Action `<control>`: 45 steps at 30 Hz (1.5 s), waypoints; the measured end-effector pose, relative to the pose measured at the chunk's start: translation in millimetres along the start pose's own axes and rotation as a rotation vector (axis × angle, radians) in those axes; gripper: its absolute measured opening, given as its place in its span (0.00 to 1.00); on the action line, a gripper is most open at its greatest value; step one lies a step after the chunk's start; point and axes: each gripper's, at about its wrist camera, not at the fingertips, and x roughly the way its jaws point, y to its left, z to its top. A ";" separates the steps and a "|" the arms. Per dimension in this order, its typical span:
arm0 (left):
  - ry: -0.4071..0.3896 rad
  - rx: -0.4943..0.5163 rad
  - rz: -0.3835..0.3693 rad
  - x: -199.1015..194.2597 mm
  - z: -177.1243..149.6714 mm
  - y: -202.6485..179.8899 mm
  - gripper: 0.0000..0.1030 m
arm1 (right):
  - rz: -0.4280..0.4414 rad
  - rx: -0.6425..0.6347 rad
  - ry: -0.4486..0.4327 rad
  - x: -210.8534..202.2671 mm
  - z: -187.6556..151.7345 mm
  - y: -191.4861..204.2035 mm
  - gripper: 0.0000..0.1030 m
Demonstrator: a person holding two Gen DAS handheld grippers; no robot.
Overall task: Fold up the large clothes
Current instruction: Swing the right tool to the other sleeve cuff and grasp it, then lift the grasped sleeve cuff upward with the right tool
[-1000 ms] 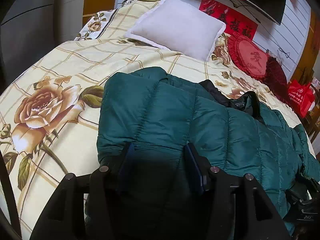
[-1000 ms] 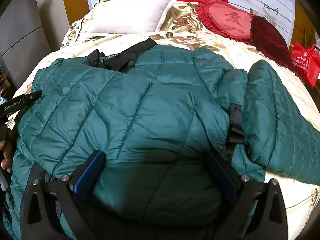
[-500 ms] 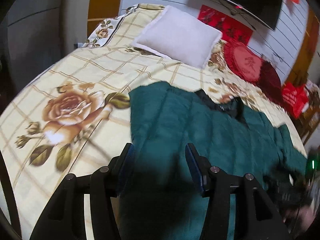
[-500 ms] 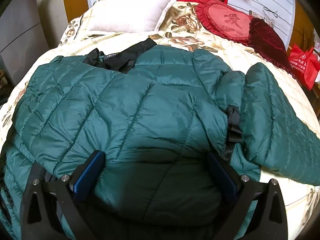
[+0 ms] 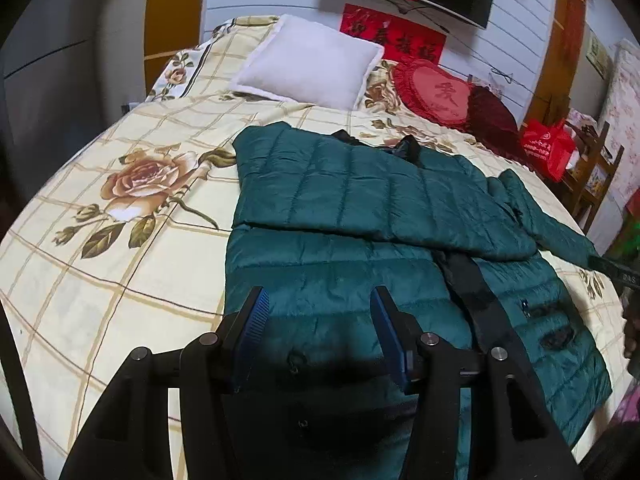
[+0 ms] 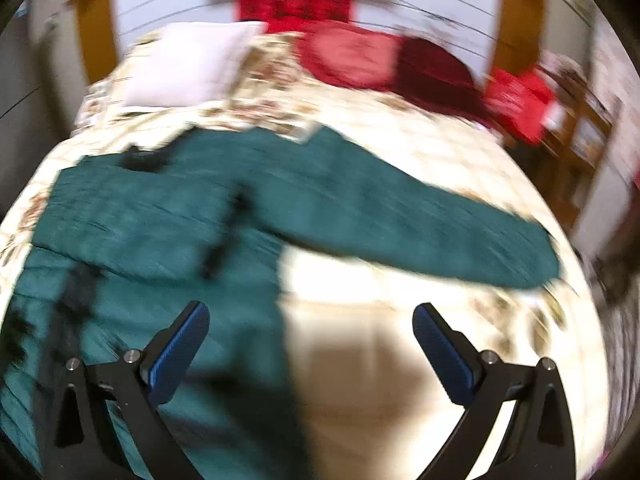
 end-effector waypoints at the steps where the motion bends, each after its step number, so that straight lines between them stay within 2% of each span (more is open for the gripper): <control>1: -0.002 0.012 0.001 -0.7 0.4 -2.7 0.34 | -0.021 0.022 0.000 -4.0 -5.9 -16.2 1.00; 5: -0.004 0.065 0.011 0.6 6.5 -11.1 0.34 | -0.110 0.161 0.015 -23.0 -34.3 -99.0 1.00; 8: 0.002 0.096 0.010 7.0 10.4 -18.0 0.34 | -0.138 0.274 0.023 -28.0 -50.5 -154.9 1.00; 13: 0.022 0.068 -0.002 17.4 0.4 -20.7 0.34 | -0.125 0.433 0.028 -5.3 -56.7 -224.8 0.99; 17: 0.032 0.083 0.029 22.7 -0.2 -25.2 0.34 | -0.067 0.518 0.012 32.9 -31.4 -258.9 0.95; 21: 0.045 0.073 0.062 27.9 1.0 -22.8 0.34 | 0.017 0.588 -0.017 76.4 -1.9 -276.9 0.91; 25: 0.068 0.044 0.064 36.3 1.2 -16.9 0.34 | 0.032 0.663 -0.016 117.2 9.8 -290.3 0.90; 27: 0.075 0.037 0.071 38.5 1.2 -15.2 0.34 | 0.035 0.683 -0.007 135.3 10.7 -296.0 0.84; 29: 0.068 0.042 0.082 38.6 1.8 -15.1 0.34 | 0.037 0.656 -0.042 143.4 15.1 -294.5 0.84; 31: 0.069 0.047 0.092 40.0 2.3 -15.6 0.34 | 0.035 0.608 -0.039 150.8 20.6 -287.0 0.84; 34: 0.076 0.041 0.096 42.9 3.1 -14.7 0.34 | 0.023 0.512 -0.048 157.1 26.2 -267.1 0.79; 35: 0.081 0.037 0.099 44.2 3.1 -14.0 0.34 | -0.016 0.478 -0.046 158.4 26.8 -260.1 0.69; 36: 0.085 0.029 0.098 45.4 2.6 -12.9 0.34 | -0.071 0.461 -0.040 159.0 26.5 -256.6 0.47; 38: 0.093 0.023 0.101 46.8 2.5 -12.0 0.34 | -0.062 0.497 -0.047 156.1 24.2 -259.0 0.27; 43: 0.118 0.009 0.119 48.6 2.3 -6.5 0.34 | -0.130 0.468 -0.098 120.3 34.9 -241.9 0.24; 45: 0.118 0.003 0.115 46.4 2.6 -4.9 0.34 | -0.128 0.461 -0.127 99.7 39.5 -234.0 0.24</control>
